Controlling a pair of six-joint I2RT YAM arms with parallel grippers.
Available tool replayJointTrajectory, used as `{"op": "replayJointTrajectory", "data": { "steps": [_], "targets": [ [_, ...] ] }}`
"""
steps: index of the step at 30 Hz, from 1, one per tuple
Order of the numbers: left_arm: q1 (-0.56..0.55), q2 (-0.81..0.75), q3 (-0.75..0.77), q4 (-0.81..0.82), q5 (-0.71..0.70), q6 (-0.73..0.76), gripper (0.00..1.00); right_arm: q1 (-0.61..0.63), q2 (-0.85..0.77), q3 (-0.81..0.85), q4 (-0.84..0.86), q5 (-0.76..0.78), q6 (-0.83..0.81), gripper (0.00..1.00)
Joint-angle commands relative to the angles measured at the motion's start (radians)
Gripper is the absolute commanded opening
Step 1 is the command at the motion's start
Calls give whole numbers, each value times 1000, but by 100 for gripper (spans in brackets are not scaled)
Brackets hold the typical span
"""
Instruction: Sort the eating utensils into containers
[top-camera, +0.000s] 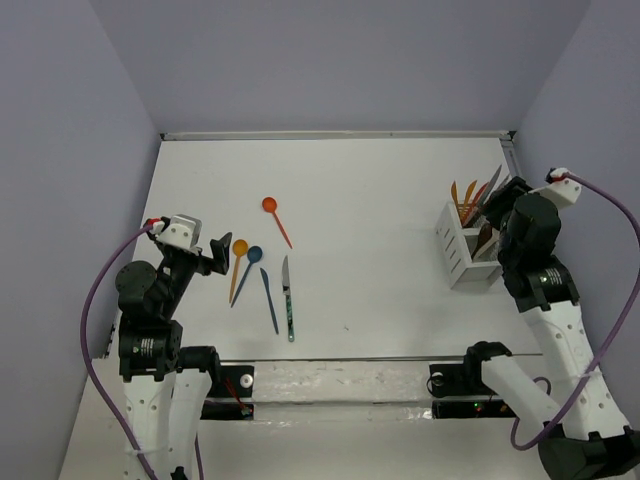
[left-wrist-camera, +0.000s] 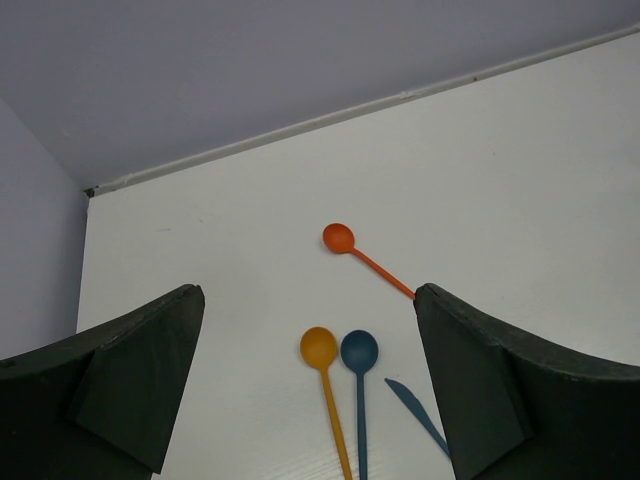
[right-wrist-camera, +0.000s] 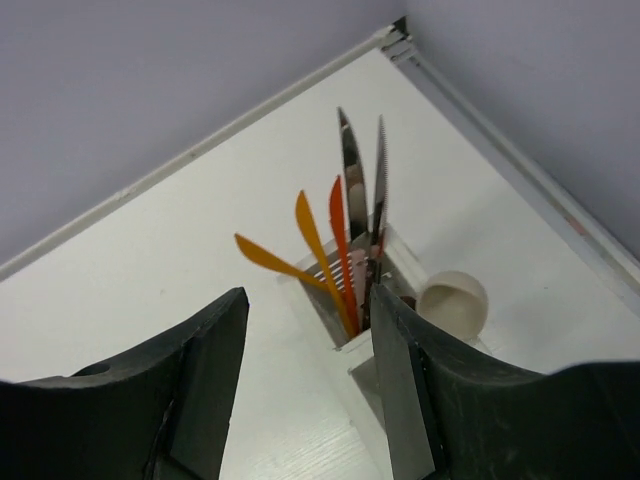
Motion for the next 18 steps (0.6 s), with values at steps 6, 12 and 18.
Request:
{"op": "replayJointTrajectory", "data": {
  "steps": [6, 12, 18],
  "targets": [
    [25, 88, 20, 17, -9, 21, 99, 431, 393, 276, -187, -174, -26, 59],
    [88, 168, 24, 4, -28, 20, 99, 703, 806, 621, -311, -292, 15, 60],
    [148, 155, 14, 11, -32, 15, 99, 937, 1002, 732, -411, -255, 124, 63]
  ]
}}
